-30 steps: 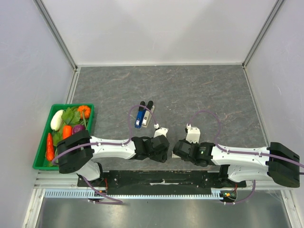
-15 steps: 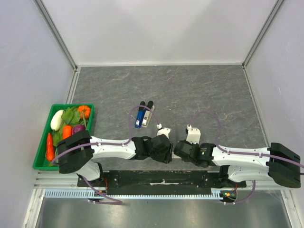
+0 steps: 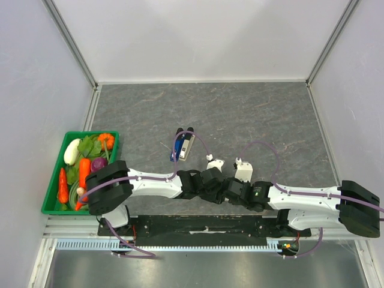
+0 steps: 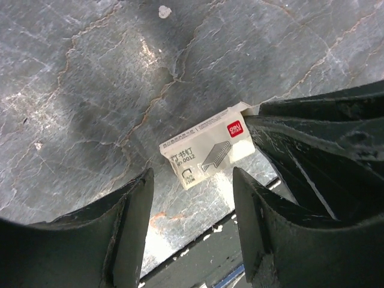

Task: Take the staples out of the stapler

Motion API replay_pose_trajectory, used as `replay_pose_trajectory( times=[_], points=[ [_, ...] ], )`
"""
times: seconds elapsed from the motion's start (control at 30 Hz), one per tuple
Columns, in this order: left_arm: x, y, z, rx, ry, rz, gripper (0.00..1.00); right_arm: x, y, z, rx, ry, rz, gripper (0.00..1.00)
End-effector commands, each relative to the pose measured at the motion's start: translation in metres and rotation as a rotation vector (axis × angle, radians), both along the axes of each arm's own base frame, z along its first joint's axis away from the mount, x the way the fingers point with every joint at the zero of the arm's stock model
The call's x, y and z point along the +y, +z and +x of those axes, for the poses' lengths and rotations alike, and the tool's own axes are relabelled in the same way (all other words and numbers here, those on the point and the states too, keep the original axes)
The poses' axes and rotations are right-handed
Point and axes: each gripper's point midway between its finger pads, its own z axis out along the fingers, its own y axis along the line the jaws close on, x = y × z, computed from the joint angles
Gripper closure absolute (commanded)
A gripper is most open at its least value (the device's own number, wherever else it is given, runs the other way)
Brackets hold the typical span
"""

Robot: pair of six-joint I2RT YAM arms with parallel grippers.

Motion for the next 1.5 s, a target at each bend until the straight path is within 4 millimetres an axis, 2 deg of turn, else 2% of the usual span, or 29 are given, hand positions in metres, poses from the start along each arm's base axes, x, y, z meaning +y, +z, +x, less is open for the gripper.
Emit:
replay_pose_trajectory(
  times=[0.0,0.17,0.43,0.6,0.9,1.0,1.1,1.23,1.47],
  points=[
    [-0.013,0.003,0.010,-0.050,-0.007,-0.009,0.38,0.007,0.008,0.003,-0.025,0.000,0.043,0.75],
    [-0.009,-0.012,0.009,-0.043,-0.002,0.033,0.39,0.008,0.011,0.002,-0.024,0.001,0.055,0.73],
    [-0.007,-0.019,0.010,-0.042,0.002,0.052,0.39,-0.004,0.023,0.006,-0.061,-0.025,0.047,0.72],
    [-0.004,-0.013,0.012,-0.054,0.012,0.045,0.39,-0.008,0.021,0.008,-0.065,-0.034,0.017,0.72],
    [0.027,0.008,0.019,-0.124,0.070,0.089,0.43,-0.011,0.016,0.008,-0.066,-0.049,0.003,0.79],
    [0.035,0.005,0.021,-0.134,0.084,0.115,0.47,-0.012,0.014,0.008,-0.063,-0.053,-0.005,0.83],
    [0.036,-0.004,0.023,-0.133,0.083,0.144,0.56,-0.013,0.010,0.007,-0.058,-0.056,-0.015,0.91],
    [0.033,-0.015,0.022,-0.123,0.076,0.156,0.69,-0.012,0.008,0.008,-0.056,-0.059,-0.017,0.95],
    [0.027,-0.021,0.024,-0.123,0.064,0.165,0.76,-0.010,0.003,0.008,-0.054,-0.062,-0.024,0.97]
  ],
)
